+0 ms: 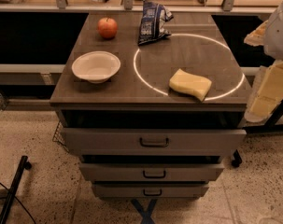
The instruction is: Move sponge near paper bowl
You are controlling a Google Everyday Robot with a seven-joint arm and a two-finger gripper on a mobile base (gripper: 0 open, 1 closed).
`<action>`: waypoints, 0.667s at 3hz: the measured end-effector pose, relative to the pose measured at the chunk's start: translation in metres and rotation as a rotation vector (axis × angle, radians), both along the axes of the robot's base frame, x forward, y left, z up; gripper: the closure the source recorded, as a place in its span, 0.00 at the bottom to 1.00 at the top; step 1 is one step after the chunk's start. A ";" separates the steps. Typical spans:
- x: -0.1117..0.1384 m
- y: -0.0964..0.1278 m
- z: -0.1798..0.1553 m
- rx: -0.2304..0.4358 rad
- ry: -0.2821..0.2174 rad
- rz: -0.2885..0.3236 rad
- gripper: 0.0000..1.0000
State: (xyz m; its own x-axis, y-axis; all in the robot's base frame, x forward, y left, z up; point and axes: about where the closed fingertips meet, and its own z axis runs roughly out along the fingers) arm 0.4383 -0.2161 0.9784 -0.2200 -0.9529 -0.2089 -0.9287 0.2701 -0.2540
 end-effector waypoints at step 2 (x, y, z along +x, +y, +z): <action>0.011 0.007 -0.006 0.018 0.032 -0.019 0.00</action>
Offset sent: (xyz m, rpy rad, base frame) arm 0.0275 0.0165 -0.0212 0.0466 0.1083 -0.0503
